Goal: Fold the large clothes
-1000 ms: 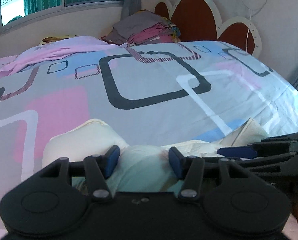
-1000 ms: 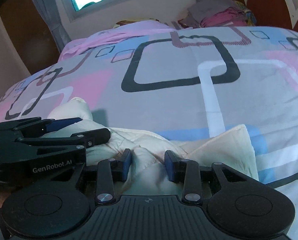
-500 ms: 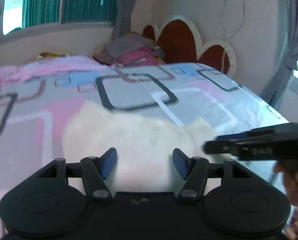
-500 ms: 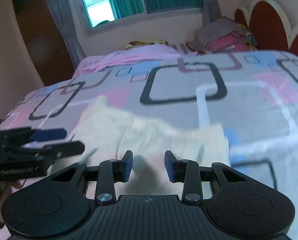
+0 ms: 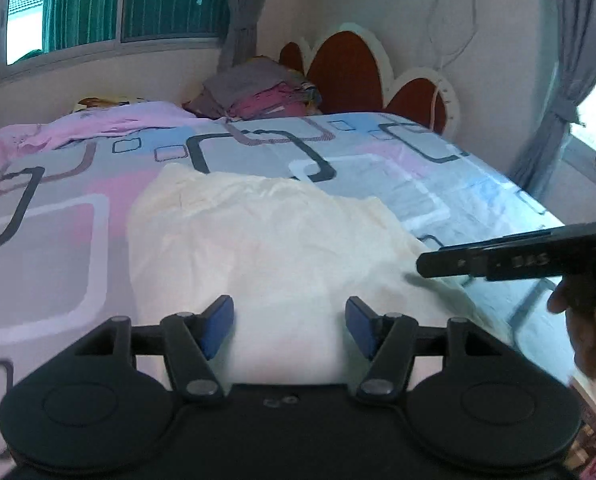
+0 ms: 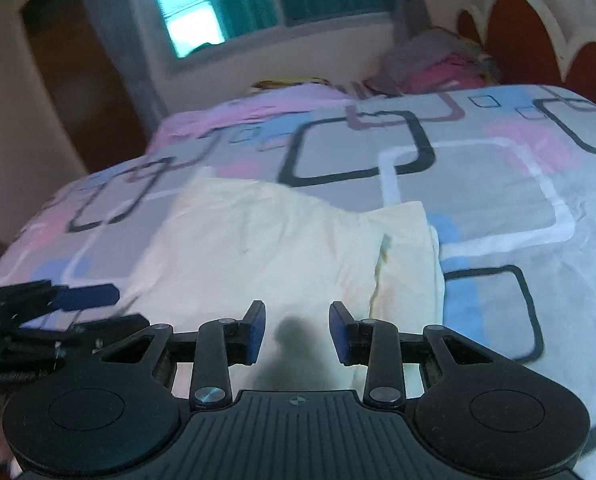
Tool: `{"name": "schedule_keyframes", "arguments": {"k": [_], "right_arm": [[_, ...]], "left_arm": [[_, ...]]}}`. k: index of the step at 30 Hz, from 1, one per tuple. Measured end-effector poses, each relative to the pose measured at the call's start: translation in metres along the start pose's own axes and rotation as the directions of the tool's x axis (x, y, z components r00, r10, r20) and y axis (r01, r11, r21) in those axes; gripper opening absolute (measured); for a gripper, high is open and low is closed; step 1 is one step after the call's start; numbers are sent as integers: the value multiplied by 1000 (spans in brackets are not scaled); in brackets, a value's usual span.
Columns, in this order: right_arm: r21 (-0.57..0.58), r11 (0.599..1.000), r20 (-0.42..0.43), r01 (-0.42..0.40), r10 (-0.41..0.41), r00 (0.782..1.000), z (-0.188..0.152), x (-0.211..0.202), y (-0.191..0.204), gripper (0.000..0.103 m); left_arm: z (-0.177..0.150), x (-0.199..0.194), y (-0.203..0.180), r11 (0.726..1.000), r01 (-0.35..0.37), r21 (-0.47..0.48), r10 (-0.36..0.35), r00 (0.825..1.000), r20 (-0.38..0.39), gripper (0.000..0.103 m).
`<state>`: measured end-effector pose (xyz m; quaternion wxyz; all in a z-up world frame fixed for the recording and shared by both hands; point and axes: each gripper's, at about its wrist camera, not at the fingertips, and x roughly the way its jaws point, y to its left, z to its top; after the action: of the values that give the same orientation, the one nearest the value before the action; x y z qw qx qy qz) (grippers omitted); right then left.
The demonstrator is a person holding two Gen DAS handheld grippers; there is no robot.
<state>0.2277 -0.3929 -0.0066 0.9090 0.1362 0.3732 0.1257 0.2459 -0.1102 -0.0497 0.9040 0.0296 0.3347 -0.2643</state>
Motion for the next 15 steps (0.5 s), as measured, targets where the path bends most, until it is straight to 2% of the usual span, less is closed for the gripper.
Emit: {"name": "schedule_keyframes", "arguments": {"k": [2, 4, 6, 9, 13, 15], "right_arm": [[-11, 1000, -38, -13, 13, 999, -15, -7, 3, 35], [-25, 1000, -83, 14, -16, 996, -30, 1, 5, 35], [-46, 998, -120, 43, -49, 992, -43, 17, 5, 35], [-57, 997, -113, 48, -54, 992, -52, 32, 4, 35], [-32, 999, -132, 28, -32, 991, -40, 22, 2, 35], [41, 999, -82, 2, 1, 997, -33, 4, -12, 35]], "left_arm": [[-12, -7, -5, 1000, -3, 12, 3, 1000, -19, 61], [-26, 0, -8, 1000, 0, 29, 2, 998, -70, 61], [-37, 11, -7, 1000, 4, 7, -3, 994, -107, 63], [-40, 22, -11, 1000, -7, 27, 10, 993, -119, 63], [-32, 17, -9, 1000, -11, 17, 13, 992, -129, 61], [-30, 4, -4, 1000, -25, -17, 23, 995, -102, 71]]}}
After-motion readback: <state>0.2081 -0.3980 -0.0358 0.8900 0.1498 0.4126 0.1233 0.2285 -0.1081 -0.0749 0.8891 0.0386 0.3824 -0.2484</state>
